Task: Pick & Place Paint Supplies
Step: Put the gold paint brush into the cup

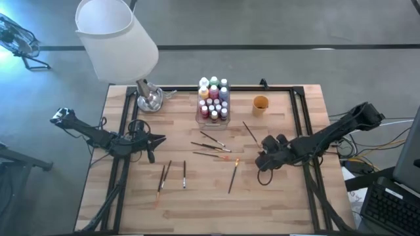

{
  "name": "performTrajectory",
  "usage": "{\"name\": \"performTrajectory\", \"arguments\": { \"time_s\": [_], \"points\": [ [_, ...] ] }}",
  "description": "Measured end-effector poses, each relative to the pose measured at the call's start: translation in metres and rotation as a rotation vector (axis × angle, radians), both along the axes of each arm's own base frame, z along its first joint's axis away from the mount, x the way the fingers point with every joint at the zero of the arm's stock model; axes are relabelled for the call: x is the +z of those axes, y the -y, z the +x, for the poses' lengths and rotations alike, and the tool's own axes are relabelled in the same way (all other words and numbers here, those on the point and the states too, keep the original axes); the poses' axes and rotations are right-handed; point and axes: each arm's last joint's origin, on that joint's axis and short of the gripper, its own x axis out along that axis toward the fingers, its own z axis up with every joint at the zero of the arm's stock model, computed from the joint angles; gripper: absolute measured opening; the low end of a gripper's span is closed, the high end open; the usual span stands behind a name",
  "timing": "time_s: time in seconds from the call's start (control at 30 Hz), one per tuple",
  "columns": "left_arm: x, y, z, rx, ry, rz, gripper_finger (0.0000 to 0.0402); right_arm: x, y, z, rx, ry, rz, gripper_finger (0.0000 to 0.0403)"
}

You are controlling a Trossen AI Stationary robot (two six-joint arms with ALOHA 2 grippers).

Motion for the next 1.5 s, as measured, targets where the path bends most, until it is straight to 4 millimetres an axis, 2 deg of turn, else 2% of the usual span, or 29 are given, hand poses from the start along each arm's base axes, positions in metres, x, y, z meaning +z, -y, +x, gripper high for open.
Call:
{"name": "performTrajectory", "arguments": {
  "time_s": [0.23,0.43,0.8,1.5],
  "points": [
    [0.000,0.000,0.000,0.000,0.000,0.000,0.0056,-0.016,0.000,-0.012,-0.050,0.015,-0.021,0.0180],
    [0.000,0.000,0.000,0.000,0.001,-0.001,0.0058,-0.027,0.002,-0.021,-0.094,0.020,-0.029,0.0170],
    [0.000,0.000,0.000,0.000,0.005,-0.002,0.0057,-0.046,0.006,-0.028,-0.100,0.113,-0.027,0.0176],
    [0.000,0.000,0.000,0.000,0.004,-0.002,0.0056,-0.049,0.008,-0.027,-0.089,0.173,-0.079,0.0171]
  ]
}}
